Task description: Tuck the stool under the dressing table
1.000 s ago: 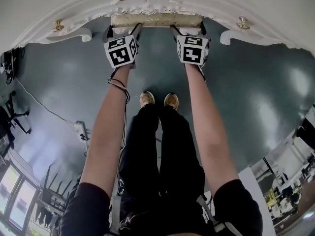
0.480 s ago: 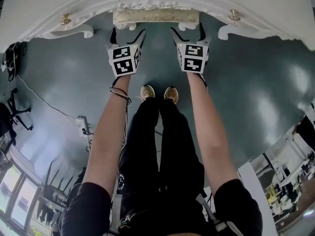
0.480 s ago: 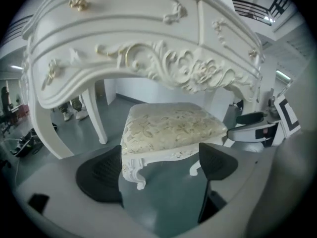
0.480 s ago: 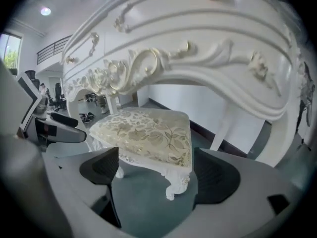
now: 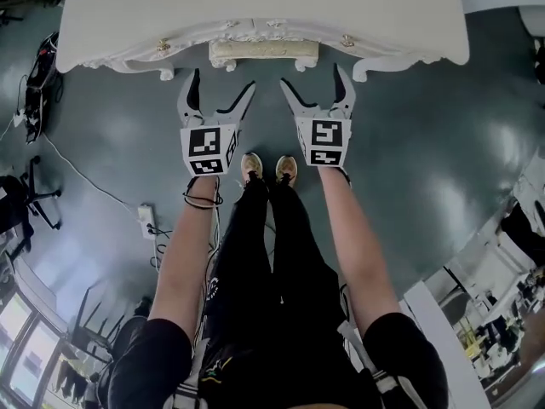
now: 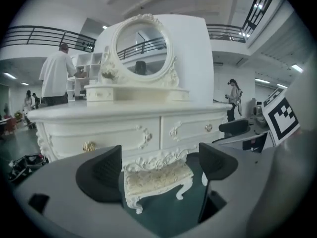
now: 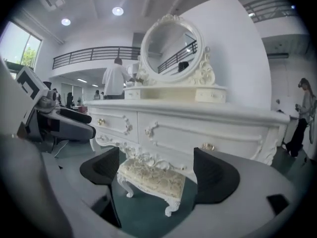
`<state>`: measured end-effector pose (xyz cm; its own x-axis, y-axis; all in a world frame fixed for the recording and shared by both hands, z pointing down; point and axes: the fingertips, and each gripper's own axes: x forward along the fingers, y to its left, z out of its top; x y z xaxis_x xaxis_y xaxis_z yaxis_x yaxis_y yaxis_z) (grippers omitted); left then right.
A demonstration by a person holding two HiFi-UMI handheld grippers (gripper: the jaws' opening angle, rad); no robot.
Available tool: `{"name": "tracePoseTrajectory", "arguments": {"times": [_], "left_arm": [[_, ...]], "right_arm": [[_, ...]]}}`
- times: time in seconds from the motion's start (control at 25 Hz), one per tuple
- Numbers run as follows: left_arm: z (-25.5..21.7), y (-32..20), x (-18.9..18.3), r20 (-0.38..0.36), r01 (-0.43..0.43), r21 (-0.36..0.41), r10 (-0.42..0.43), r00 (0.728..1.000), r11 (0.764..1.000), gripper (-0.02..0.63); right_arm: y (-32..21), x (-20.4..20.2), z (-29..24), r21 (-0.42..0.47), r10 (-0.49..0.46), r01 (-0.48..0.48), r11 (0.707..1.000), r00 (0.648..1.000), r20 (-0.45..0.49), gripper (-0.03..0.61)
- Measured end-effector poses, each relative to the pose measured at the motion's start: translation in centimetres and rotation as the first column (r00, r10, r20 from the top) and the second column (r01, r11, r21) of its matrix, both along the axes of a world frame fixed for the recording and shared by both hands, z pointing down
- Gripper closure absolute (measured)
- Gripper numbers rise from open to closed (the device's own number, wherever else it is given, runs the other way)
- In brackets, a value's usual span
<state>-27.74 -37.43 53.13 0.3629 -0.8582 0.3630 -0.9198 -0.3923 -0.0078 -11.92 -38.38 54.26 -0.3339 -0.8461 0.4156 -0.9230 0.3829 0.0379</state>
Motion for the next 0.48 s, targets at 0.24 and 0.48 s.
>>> {"name": "tracePoseTrajectory", "arguments": {"times": [0.24, 0.48], "left_arm": [[-15.4, 1.3, 1.1, -0.048, -0.068, 0.116, 0.074, 0.996, 0.991, 0.114], [-28.7, 4.4, 2.0, -0.06, -0.118, 0.217, 0.134, 0.989, 0.969, 0.114]], "right_arm": [[1.1, -0.9, -15.7, 0.134, -0.058, 0.056, 0.989, 0.998, 0.01, 0.103], [3.7, -0.4, -30.4, 0.269, -0.08, 0.069, 0.961, 0.996, 0.031, 0.112]]}}
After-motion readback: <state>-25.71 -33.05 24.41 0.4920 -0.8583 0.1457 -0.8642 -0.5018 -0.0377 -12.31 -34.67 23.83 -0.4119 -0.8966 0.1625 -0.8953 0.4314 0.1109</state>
